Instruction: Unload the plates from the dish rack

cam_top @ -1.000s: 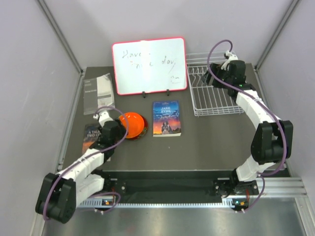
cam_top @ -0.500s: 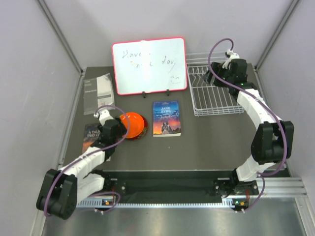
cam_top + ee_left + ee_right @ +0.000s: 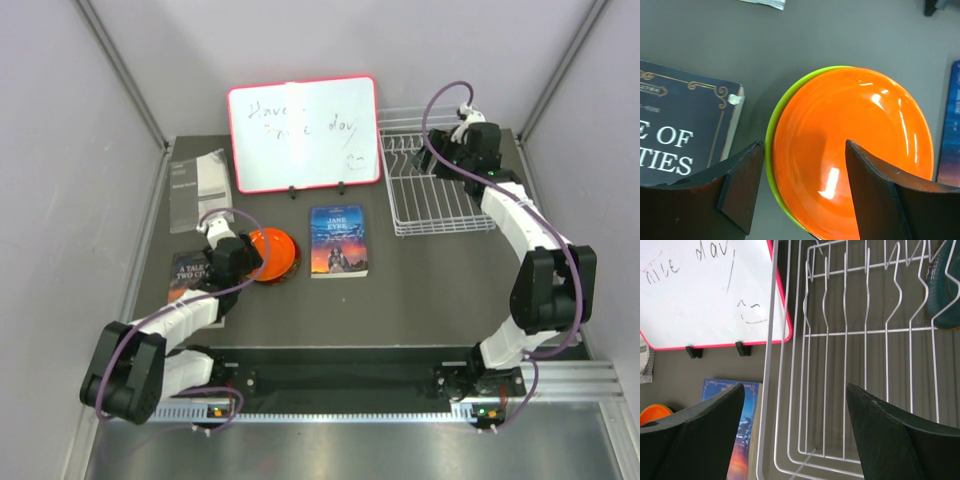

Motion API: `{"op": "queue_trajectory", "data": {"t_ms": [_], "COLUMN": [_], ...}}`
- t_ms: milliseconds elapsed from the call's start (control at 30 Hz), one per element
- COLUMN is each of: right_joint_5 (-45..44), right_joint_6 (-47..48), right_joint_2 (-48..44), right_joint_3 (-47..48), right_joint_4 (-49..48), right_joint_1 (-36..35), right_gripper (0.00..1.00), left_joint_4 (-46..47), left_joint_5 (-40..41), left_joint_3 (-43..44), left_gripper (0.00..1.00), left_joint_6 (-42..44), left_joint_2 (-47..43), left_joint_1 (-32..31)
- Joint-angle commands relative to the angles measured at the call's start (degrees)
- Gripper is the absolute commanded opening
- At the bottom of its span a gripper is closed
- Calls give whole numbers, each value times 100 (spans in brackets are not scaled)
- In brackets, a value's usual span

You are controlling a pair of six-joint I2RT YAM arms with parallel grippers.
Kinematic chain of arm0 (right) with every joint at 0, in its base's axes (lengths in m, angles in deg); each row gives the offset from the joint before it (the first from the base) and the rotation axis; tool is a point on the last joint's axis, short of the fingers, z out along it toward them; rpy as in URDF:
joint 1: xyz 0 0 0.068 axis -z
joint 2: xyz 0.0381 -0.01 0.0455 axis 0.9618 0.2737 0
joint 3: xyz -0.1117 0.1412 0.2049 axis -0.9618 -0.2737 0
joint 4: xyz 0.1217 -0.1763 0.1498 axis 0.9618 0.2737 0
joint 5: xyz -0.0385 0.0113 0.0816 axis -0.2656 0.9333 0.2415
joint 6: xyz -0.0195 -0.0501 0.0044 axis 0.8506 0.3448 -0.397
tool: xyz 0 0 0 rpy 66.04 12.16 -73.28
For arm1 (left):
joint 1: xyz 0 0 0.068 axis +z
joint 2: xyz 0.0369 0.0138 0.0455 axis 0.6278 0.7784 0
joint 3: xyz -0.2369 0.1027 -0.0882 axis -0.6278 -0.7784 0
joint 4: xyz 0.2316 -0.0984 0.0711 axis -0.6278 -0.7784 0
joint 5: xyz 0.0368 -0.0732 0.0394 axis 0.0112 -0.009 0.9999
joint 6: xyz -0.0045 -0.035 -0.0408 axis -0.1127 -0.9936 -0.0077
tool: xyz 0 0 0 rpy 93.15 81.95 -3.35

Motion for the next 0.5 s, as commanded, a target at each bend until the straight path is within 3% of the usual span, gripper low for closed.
{"op": "queue_trajectory", "data": {"t_ms": [0, 167, 467], "right_joint_5": [-14, -31, -566], "right_joint_6": [13, 4, 259], "right_joint_2": [-99, -143, -222], "right_joint_3": [-113, -165, 229], "right_joint_4": [-185, -212, -106], "right_joint_1": [79, 79, 88], "right_gripper": [83, 83, 83], "left_joint_4": [309, 186, -34], "left_joint_5": [-325, -685, -598], "left_joint_3": [83, 39, 21], "left_gripper": [70, 69, 71], "left_joint_6": [-26, -246, -264], "left_joint_2": [-1, -1, -370], "left_joint_1": [9, 9, 9]}}
